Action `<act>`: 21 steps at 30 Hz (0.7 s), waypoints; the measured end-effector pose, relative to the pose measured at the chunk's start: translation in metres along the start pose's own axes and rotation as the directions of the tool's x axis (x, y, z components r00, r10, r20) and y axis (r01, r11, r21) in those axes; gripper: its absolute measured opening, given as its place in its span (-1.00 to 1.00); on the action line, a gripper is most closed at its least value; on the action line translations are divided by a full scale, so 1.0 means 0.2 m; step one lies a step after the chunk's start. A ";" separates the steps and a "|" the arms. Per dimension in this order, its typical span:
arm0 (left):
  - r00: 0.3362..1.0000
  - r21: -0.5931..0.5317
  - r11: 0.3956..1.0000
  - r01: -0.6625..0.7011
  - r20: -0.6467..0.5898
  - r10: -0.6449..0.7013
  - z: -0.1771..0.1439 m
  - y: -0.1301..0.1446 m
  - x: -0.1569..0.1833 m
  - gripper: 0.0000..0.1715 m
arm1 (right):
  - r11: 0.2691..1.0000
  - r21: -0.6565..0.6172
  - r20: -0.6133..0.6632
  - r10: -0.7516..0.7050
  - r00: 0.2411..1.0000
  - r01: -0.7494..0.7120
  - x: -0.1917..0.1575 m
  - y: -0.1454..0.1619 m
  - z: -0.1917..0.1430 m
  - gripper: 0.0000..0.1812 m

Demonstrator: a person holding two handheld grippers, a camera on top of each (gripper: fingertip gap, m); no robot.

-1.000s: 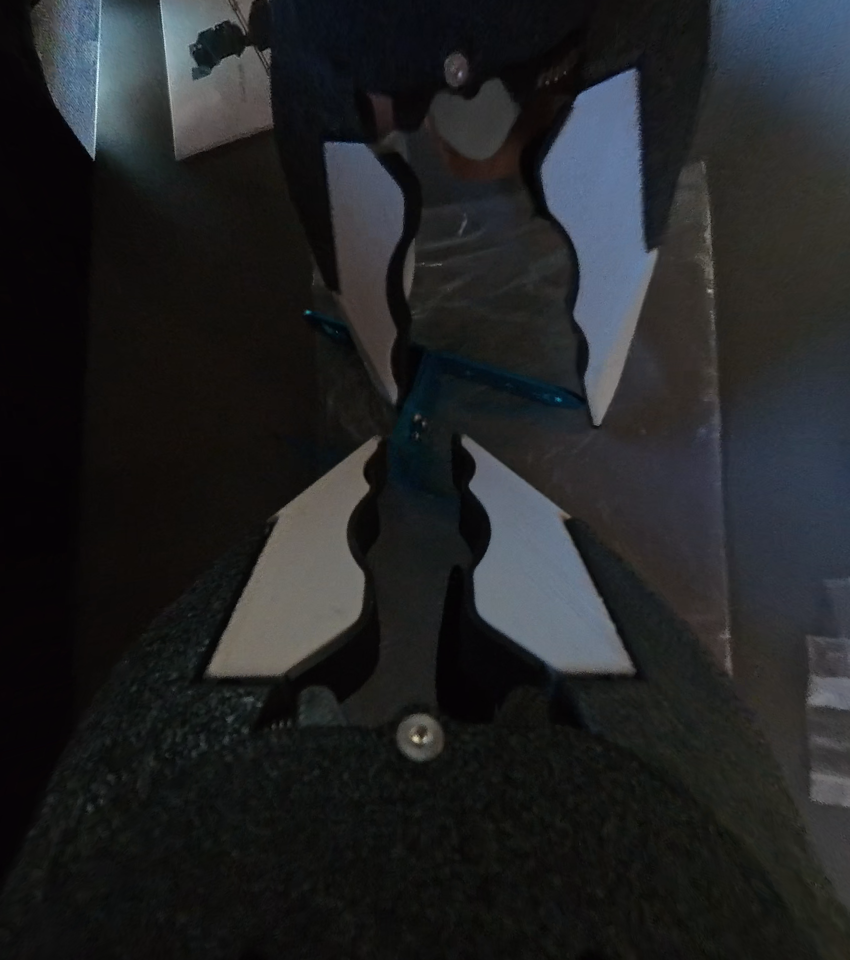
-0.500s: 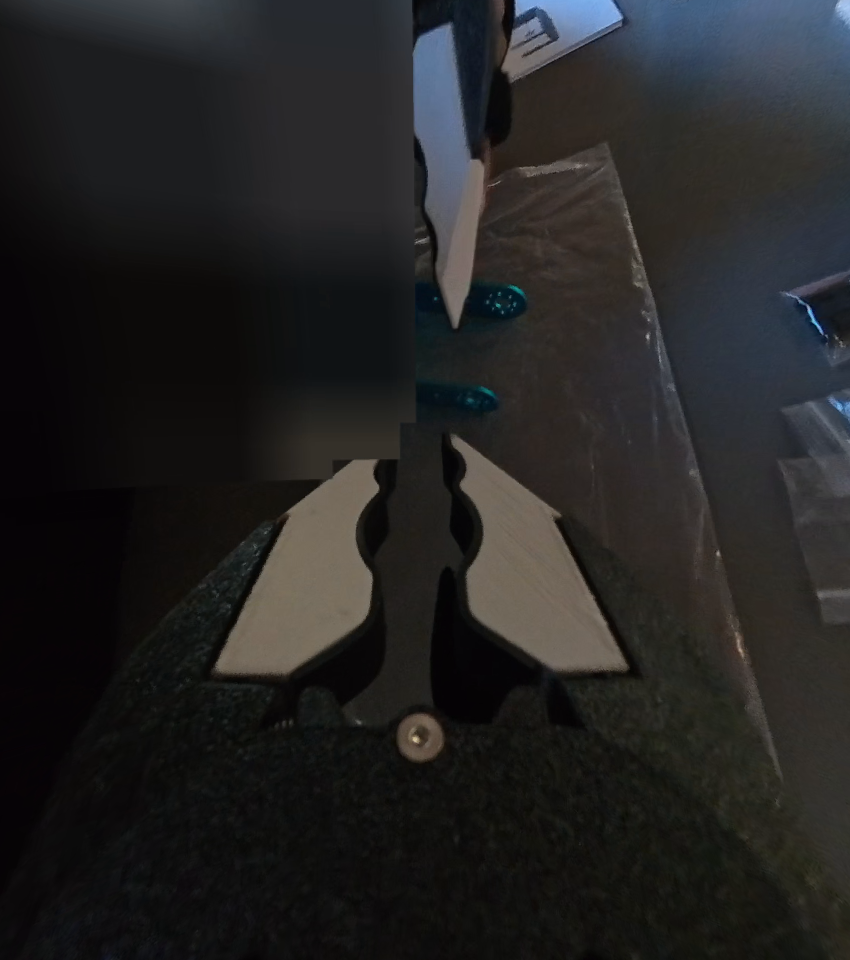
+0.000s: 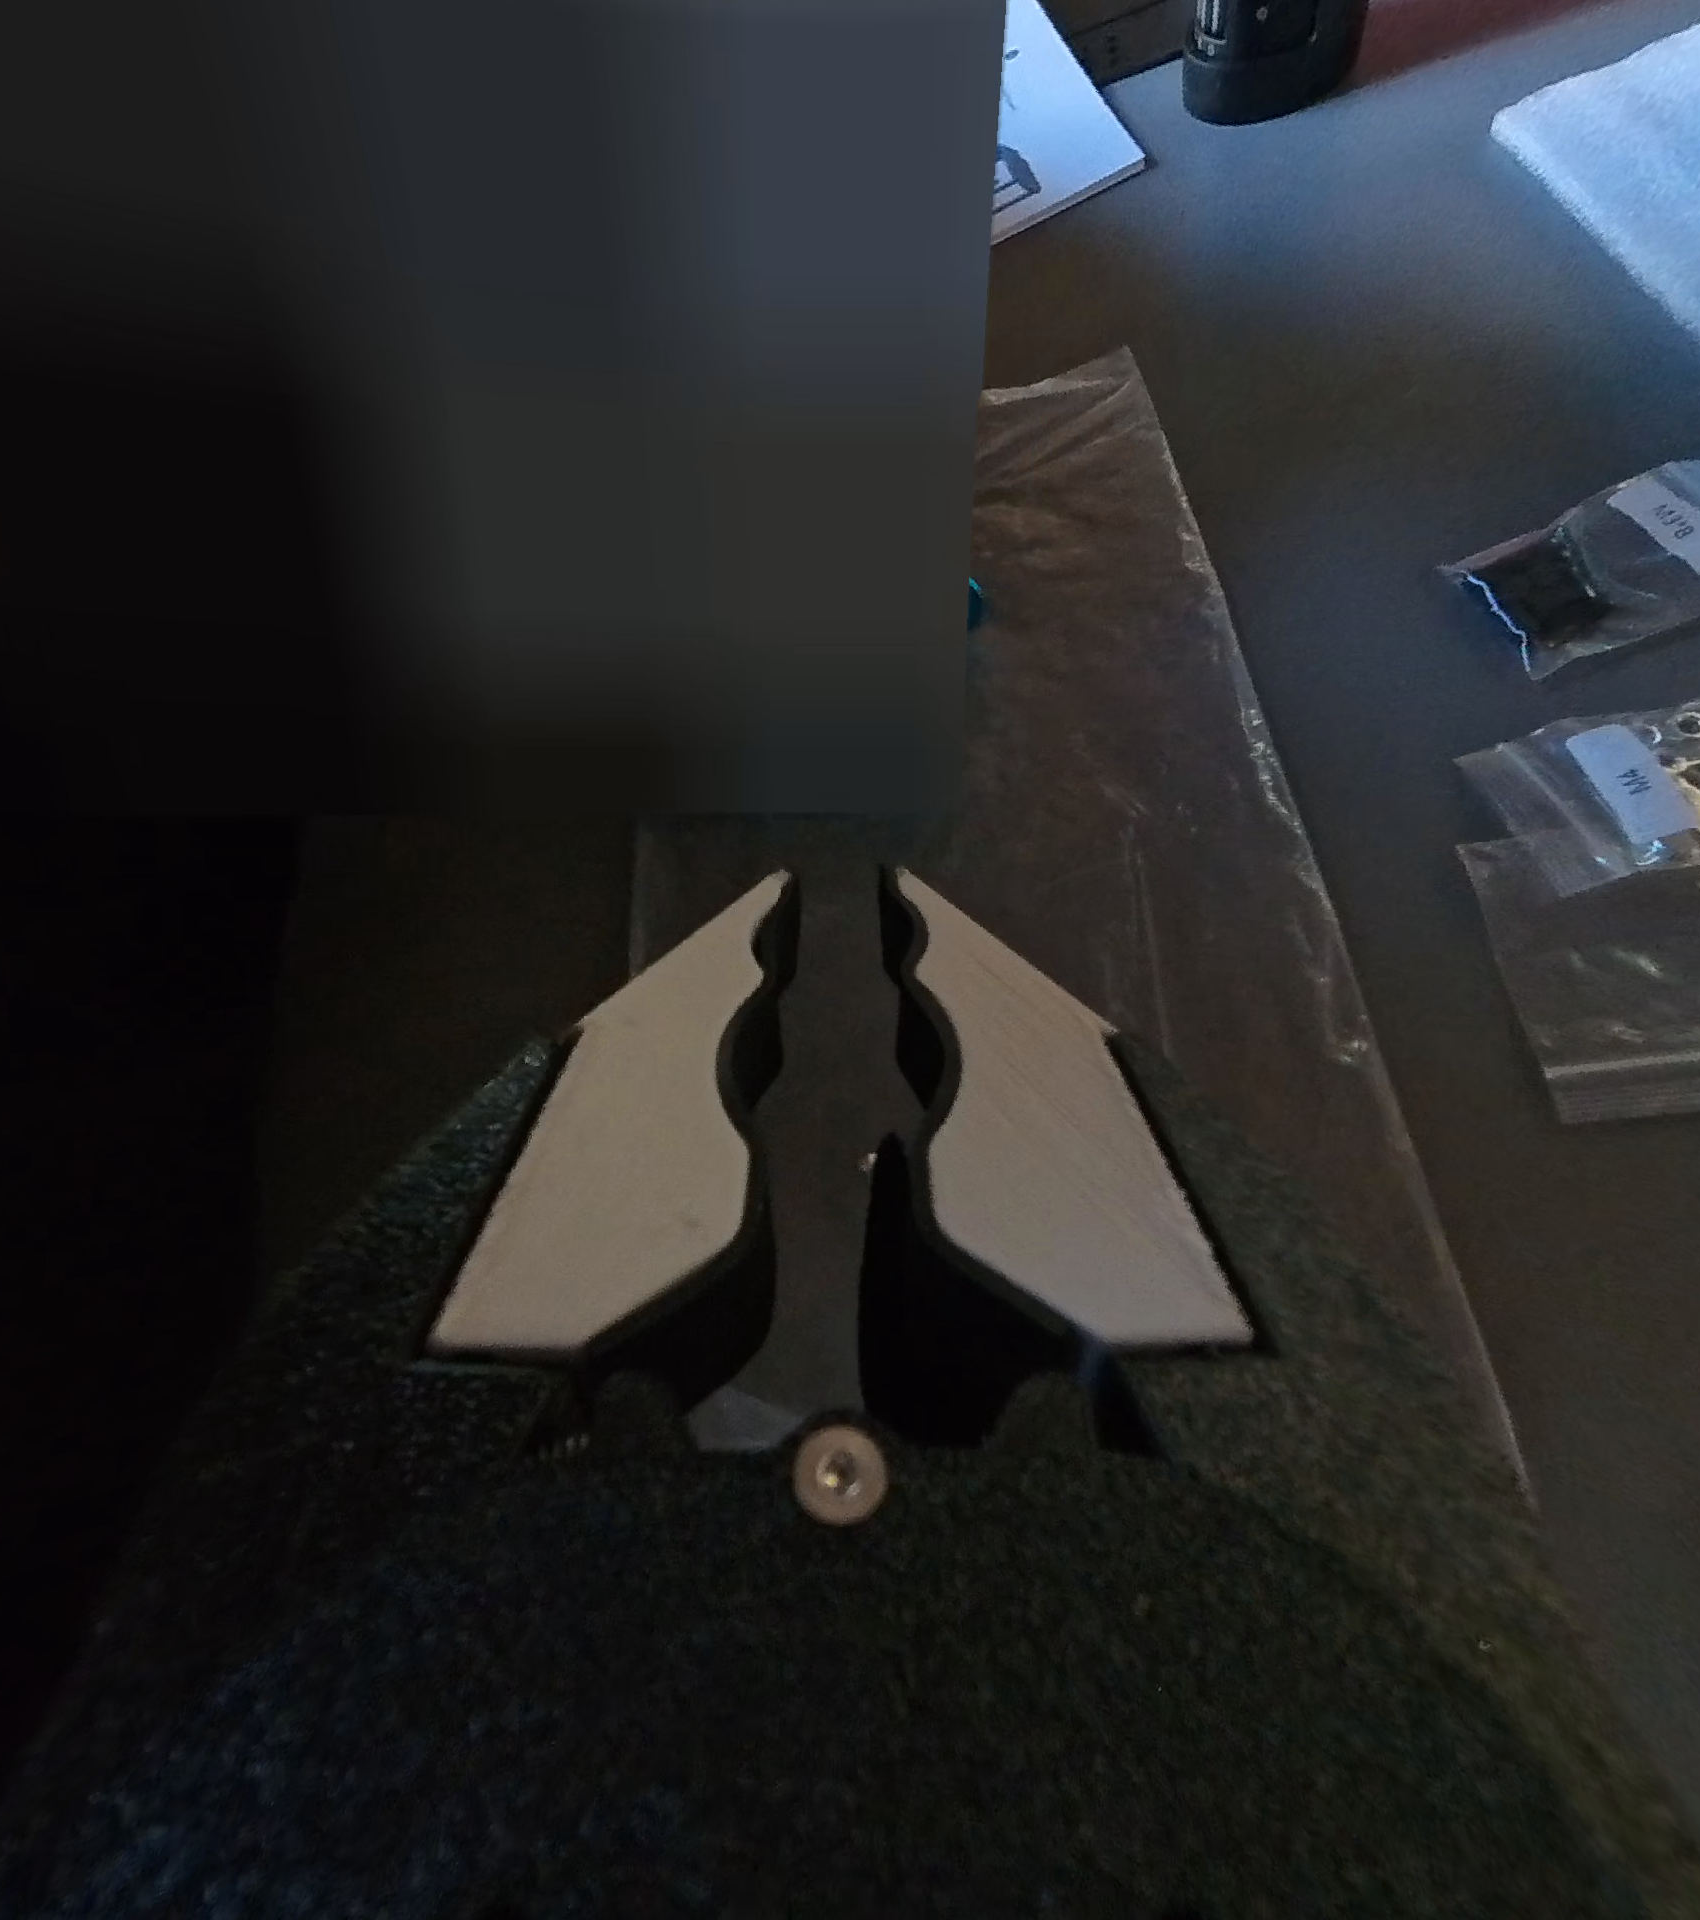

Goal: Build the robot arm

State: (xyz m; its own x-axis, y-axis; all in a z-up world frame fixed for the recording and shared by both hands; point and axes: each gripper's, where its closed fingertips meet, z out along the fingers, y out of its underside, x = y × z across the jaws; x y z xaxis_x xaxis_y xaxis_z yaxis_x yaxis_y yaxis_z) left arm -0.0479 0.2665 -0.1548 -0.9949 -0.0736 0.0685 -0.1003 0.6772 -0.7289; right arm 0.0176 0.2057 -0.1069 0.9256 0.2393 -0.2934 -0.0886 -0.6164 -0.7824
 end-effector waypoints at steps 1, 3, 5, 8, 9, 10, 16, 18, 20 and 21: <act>1.000 0.005 1.000 0.003 -0.003 -0.003 0.00 0.00 0.00 -0.92 | 1.000 0.000 0.002 -0.002 1.000 0.002 0.00 0.00 0.00 -0.86; 0.999 0.000 1.000 -0.006 0.040 0.006 0.00 0.00 -0.03 -0.92 | 1.000 -0.002 0.003 0.000 1.000 0.000 -0.01 0.00 0.01 -0.85; 0.996 -0.008 1.000 -0.029 0.083 0.029 -0.01 0.00 -0.06 -0.91 | 1.000 -0.008 0.000 0.000 1.000 0.000 0.00 0.01 0.01 -0.85; 0.989 0.006 1.000 0.009 0.148 -0.010 -0.03 -0.01 -0.13 -0.91 | 1.000 -0.024 -0.025 -0.016 1.000 0.015 0.02 0.02 0.02 -0.85; 0.980 0.012 0.999 0.043 0.194 -0.044 -0.04 -0.02 -0.17 -0.91 | 1.000 -0.027 -0.031 -0.015 0.999 0.014 0.02 0.03 0.02 -0.86; 0.972 0.017 0.996 0.083 0.221 -0.085 -0.04 -0.01 -0.21 -0.91 | 1.000 -0.028 -0.030 -0.009 1.000 0.008 0.02 0.03 0.02 -0.86; 0.895 0.029 0.965 0.261 0.366 -0.253 -0.03 0.00 -0.35 -0.91 | 0.997 -0.046 -0.009 0.054 0.998 -0.055 0.01 0.03 0.10 -0.74; 0.865 0.044 0.950 0.309 0.402 -0.300 -0.04 0.00 -0.37 -0.92 | 0.996 -0.047 -0.041 0.070 0.997 -0.072 0.00 0.02 0.15 -0.62; 0.834 0.082 0.925 0.372 0.407 -0.371 -0.04 0.00 -0.39 -0.91 | 0.993 -0.052 -0.043 0.101 0.994 -0.103 -0.03 0.01 0.21 -0.50; 0.827 0.093 0.913 0.396 0.396 -0.399 -0.04 0.00 -0.39 -0.91 | 0.993 -0.058 -0.053 0.101 0.993 -0.104 -0.04 0.01 0.24 -0.45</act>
State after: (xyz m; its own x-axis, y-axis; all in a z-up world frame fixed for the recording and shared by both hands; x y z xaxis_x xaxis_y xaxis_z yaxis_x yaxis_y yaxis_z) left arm 0.0288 0.2779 -0.1555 -0.7799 -0.6211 0.0776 -0.4852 0.5215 -0.7018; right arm -0.0070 0.2377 -0.1324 0.9302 0.1357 -0.3412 -0.1628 -0.6804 -0.7145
